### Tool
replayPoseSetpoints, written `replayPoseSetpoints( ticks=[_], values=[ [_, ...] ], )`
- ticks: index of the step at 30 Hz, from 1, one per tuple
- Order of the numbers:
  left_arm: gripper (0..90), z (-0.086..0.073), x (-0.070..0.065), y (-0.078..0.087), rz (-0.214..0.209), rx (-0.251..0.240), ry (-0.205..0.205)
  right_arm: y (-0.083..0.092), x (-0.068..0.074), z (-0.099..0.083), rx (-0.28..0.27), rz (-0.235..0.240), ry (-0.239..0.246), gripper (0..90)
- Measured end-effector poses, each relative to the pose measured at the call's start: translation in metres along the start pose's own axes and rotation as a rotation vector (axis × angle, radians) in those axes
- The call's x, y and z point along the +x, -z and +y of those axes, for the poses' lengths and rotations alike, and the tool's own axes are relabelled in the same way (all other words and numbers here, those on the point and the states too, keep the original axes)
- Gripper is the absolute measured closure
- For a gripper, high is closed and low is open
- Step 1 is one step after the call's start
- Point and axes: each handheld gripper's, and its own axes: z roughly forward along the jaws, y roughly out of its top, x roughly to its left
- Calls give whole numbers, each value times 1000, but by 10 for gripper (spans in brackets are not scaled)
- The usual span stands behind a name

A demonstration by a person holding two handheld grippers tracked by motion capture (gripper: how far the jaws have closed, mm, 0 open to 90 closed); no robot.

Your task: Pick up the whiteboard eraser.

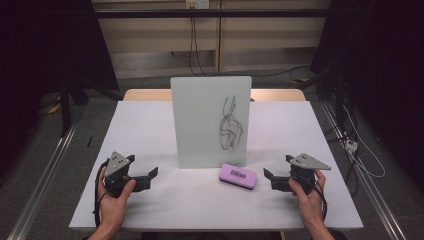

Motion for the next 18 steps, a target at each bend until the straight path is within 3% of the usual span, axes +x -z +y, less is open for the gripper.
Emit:
replayPoseSetpoints(
  ticks=[5, 9, 14, 18],
  values=[
    [54, 0, -1, 0, -5, 5, 1, 1, -2, 0, 1, 18, -48, 48],
    [54, 1, -1, 0, 1, 2, -2, 0, -2, 0, 6, 8, -44, 43],
    [54, 0, 0, -1, 0, 11, -1, 2, -3, 0, -16, 54, -51, 53],
    [54, 0, 0, 0, 3, 10, 5, 2, -2, 1, -8, 42, -33, 63]
  ],
)
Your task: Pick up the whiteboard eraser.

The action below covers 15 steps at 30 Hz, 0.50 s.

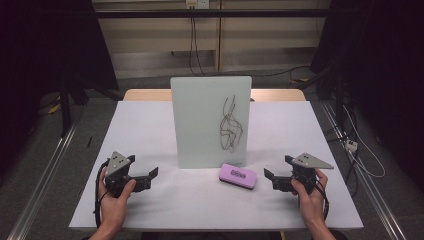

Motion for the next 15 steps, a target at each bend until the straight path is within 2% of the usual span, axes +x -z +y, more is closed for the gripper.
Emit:
replayPoseSetpoints(
  ticks=[2, 5, 7, 9, 15],
  values=[
    [54, 0, 0, 1, -1, -5, -2, -1, 0, 0, 2, -8, 7, 71],
    [54, 0, 0, 1, -3, -4, 2, -3, 1, 0, 2, -9, -12, 94],
    [54, 0, 1, 0, -6, -2, 3, -4, 2, 1, -7, -11, -2, 93],
    [54, 0, 1, -1, -6, 2, 3, -4, 2, 2, -9, -11, -13, 94],
    [54, 0, 0, -1, -12, 2, -1, -3, 4, 3, -24, -3, 24, 91]
  ],
)
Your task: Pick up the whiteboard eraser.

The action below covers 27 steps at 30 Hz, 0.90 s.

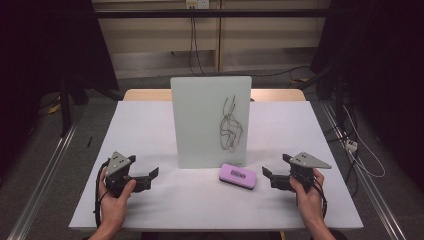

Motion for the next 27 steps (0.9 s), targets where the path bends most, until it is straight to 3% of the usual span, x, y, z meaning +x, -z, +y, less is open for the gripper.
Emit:
replayPoseSetpoints(
  ticks=[12, 21, 27],
  values=[
    [54, -1, 1, 2, -2, -3, 0, -1, 12, 11, 3, 77, 37, 66],
    [54, -1, 2, 2, 4, 1, -4, -5, 18, 25, 6, 128, 100, 77],
    [54, 0, 2, 2, 7, 1, -2, -12, 20, 33, 39, 158, 139, 83]
  ],
)
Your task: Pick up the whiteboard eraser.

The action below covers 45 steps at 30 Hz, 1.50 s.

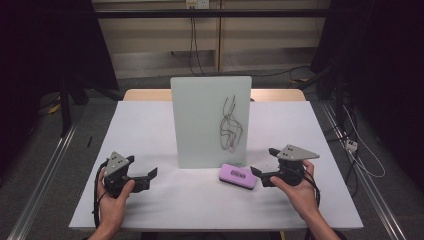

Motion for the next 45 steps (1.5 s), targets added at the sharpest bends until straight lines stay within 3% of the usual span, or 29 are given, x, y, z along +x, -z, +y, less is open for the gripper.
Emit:
replayPoseSetpoints(
  ticks=[11, 21, 29, 36, 45],
  values=[
    [54, -1, -1, -1, -14, 8, -10, -14, 8, 14, 47, 57, 55, 88],
    [54, -1, -3, -2, -3, 12, -15, -22, 17, 25, 107, 124, 117, 85],
    [54, -1, -1, -3, -13, 20, -12, -30, 22, 28, 218, 182, 177, 138],
    [54, -1, -2, -4, -23, 23, -17, -47, 28, 33, 343, 230, 271, 226],
    [54, -2, -3, -3, -31, 26, -17, -62, 23, 38, 451, 295, 264, 303]
  ],
)
